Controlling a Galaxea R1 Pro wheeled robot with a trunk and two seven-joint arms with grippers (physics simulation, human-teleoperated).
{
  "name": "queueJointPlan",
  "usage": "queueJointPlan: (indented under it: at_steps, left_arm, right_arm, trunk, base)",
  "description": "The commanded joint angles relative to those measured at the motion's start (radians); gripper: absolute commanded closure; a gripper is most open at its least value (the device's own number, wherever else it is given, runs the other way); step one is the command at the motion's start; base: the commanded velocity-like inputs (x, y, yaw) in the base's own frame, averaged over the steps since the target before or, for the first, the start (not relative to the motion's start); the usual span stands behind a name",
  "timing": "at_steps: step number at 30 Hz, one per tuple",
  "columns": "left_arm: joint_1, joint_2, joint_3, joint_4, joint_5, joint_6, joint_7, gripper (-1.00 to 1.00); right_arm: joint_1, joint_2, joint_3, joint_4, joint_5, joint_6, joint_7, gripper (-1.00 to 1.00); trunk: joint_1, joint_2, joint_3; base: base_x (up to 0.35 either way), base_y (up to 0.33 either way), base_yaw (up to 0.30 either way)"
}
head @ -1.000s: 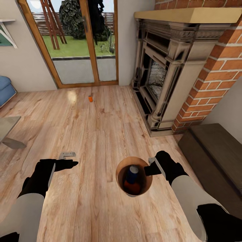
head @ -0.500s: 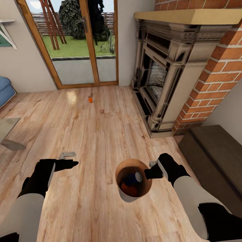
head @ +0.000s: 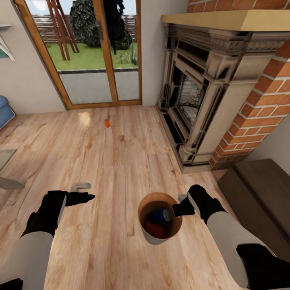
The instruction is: Put the three can of soda from the living room inside the tash can in the kitchen.
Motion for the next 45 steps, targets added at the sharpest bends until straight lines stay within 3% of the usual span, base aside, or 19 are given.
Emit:
queueJointPlan:
  at_steps: [1,11,45]
  left_arm:
    - [0.000,0.000,0.000,0.000,0.000,0.000,0.000,-1.00]
    - [0.000,0.001,0.001,0.001,0.000,0.003,-0.001,-1.00]
    - [0.000,0.000,0.000,0.002,-0.005,0.036,0.009,-1.00]
  right_arm:
    - [0.000,0.000,-0.003,0.000,-0.042,0.006,0.008,1.00]
    - [0.000,0.002,-0.001,-0.001,-0.040,0.006,0.007,1.00]
    - [0.001,0.000,0.005,-0.014,-0.033,0.006,0.007,1.00]
  trunk:
    - [0.000,0.000,0.000]
    - [0.000,0.000,0.000]
    - [0.000,0.000,0.000]
  base:
    - [0.330,0.032,0.000]
    - [0.316,0.115,0.000]
    - [0.247,0.242,0.000]
